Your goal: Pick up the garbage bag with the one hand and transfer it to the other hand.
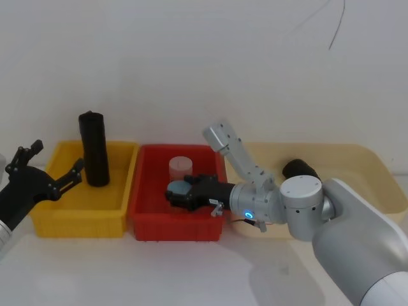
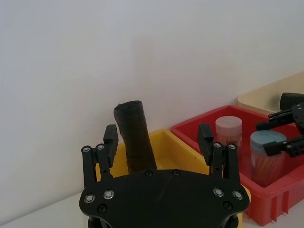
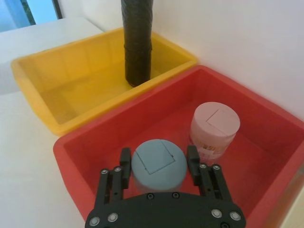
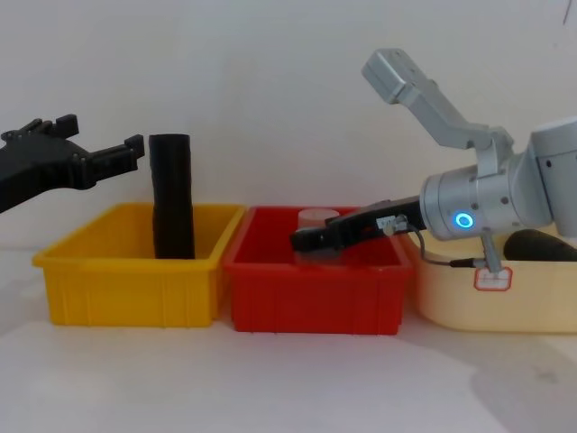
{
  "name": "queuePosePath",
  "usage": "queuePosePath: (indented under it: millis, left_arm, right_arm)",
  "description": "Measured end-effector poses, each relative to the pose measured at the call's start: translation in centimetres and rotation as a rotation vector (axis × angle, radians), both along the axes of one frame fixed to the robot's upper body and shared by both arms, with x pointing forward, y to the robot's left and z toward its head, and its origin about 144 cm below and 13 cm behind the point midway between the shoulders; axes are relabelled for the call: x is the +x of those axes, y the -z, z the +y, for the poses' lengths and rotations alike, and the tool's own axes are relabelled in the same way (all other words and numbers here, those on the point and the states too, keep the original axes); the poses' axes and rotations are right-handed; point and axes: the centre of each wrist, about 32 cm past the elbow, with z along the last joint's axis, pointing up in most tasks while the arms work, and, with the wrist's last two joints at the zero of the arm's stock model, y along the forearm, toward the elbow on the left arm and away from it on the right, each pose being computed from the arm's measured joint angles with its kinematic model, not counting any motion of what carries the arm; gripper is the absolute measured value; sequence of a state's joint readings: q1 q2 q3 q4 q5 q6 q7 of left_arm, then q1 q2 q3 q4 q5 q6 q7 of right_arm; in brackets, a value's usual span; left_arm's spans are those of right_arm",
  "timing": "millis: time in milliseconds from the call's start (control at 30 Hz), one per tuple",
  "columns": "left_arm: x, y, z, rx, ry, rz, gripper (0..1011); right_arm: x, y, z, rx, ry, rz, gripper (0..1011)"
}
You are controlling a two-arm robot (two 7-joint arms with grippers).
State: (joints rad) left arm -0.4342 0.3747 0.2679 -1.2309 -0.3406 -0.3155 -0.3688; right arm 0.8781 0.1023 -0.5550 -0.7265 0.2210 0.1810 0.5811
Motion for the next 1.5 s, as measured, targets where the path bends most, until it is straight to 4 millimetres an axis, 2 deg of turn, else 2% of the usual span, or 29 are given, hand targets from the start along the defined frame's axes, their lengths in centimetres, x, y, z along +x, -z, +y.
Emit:
queuePosePath:
  millis: [133,333,700,867,1067,1333,1500]
  left_arm:
    - [0.0,0.0,0.0,0.0,0.0,0.0,1001]
    - [0.0,0.0,0.0,0.0,0.0,0.0,1001]
    - [0.0,0.0,0.0,0.0,0.0,0.0,1002]
    - [0.0,0.0,0.0,0.0,0.0,0.0,1001]
    - [0.0,0.0,0.0,0.0,0.0,0.0,1001]
    - [0.0,0.0,0.0,0.0,0.0,0.0,1001]
    - [0.0,0.0,0.0,0.0,0.0,0.0,1001]
  right_arm:
    - [0.0,-0.1,0.0,-0.003,0.008,-0.009,650]
    - [-0.1,-1.0,-0.3,0.006,0.023,-0.042,650]
    - [-0.9,-4.2,-1.9,0.04,0.065,-0.143,650]
    - [-1.9,-6.0,-4.1,0.053,0.112,-0.208,650]
    - [-2.8,-6.8,-6.3,0.051,0.172,-0.241,650]
    - [-4.1,-6.3,-9.2,0.038,0.257,-0.231,650]
    - [-4.9,-5.2,-11.0,0.023,0.299,-0.198,650]
